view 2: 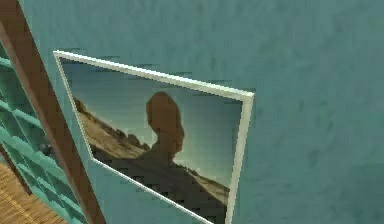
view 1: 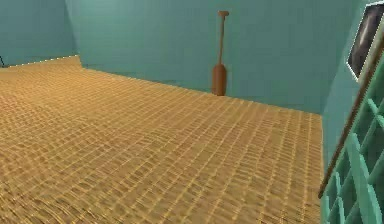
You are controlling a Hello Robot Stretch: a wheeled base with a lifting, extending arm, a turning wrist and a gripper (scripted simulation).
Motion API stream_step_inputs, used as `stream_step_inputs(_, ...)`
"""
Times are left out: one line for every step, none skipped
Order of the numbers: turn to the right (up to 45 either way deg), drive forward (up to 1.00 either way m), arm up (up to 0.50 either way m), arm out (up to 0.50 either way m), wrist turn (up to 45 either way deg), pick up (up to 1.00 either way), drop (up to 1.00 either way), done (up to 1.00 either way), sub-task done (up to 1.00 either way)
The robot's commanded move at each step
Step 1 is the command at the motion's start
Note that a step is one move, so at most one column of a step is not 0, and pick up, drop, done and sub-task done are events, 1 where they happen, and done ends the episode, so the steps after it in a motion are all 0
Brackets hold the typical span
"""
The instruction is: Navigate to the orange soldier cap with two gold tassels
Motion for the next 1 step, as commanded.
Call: stream_step_inputs(-12.0, 0.0, 0.0, 0.0, 0.0, 0.0, 0.0, 0.0, 0.0)
